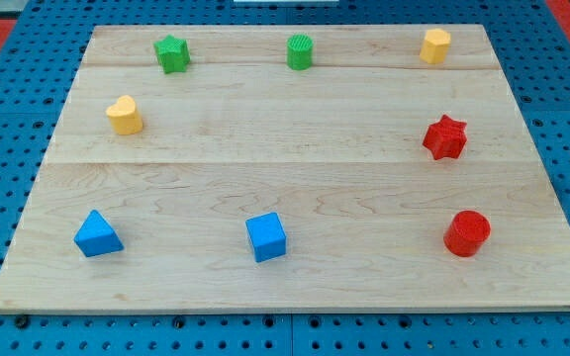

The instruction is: Move the yellow hexagon to the center top

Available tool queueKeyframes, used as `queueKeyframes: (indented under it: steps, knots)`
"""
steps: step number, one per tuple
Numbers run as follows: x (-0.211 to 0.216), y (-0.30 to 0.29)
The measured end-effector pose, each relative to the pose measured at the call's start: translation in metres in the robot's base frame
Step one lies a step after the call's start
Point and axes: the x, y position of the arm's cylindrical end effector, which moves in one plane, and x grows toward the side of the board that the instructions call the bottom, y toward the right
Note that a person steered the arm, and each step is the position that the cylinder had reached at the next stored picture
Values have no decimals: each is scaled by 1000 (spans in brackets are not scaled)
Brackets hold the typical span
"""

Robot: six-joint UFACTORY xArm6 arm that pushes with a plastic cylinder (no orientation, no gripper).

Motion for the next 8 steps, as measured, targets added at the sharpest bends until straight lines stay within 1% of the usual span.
queueKeyframes:
  steps: [2, 3, 4, 8]
  knots:
    - [-1, -1]
    - [-25, 0]
    - [-35, -2]
    - [-36, -1]
